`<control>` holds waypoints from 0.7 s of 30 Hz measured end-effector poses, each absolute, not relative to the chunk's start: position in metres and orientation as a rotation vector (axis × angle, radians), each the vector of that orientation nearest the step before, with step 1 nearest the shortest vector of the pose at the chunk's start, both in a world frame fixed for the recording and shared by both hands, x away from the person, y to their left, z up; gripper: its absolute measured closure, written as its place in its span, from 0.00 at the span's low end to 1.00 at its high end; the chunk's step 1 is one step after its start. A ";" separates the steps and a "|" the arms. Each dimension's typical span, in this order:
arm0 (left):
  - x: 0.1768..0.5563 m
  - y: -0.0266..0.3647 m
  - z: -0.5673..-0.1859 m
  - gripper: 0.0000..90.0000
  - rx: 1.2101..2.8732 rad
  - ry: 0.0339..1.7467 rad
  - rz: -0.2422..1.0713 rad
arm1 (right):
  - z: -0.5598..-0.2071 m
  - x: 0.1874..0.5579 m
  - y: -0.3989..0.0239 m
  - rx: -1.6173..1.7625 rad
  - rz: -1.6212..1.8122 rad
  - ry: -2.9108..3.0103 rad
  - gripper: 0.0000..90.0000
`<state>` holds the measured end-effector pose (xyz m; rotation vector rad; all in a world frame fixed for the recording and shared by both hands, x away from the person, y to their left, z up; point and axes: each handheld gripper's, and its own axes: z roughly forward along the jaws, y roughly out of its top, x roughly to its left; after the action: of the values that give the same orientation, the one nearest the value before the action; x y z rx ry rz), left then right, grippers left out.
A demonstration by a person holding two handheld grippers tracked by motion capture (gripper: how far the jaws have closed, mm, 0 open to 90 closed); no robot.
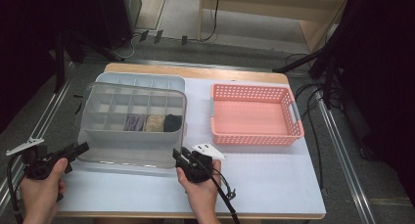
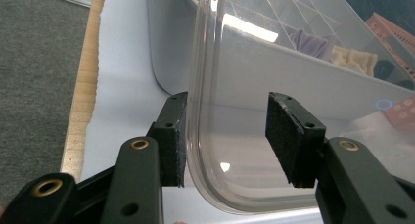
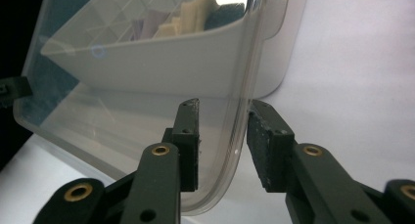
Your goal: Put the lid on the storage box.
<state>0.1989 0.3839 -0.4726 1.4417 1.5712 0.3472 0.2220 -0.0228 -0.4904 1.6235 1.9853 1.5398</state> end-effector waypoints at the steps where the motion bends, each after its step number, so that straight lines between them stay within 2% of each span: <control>1: 0.199 0.384 -0.473 0.60 1.442 1.571 0.347 | -0.490 0.222 -0.023 1.624 1.540 1.985 0.75; 11: 0.200 0.383 -0.471 0.60 1.434 1.564 0.346 | -0.485 0.234 -0.020 1.622 1.531 1.962 0.71; 17: 0.198 0.381 -0.463 0.54 1.390 1.517 0.338 | -0.477 0.239 -0.021 1.642 1.627 1.947 0.55; 21: 0.198 0.379 -0.463 0.52 1.401 1.506 0.355 | -0.476 0.240 -0.021 1.600 1.610 1.980 0.50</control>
<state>0.1982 0.3793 -0.4634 1.4008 1.5059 0.3549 0.2395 -0.0213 -0.4761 1.6001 1.9797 1.6097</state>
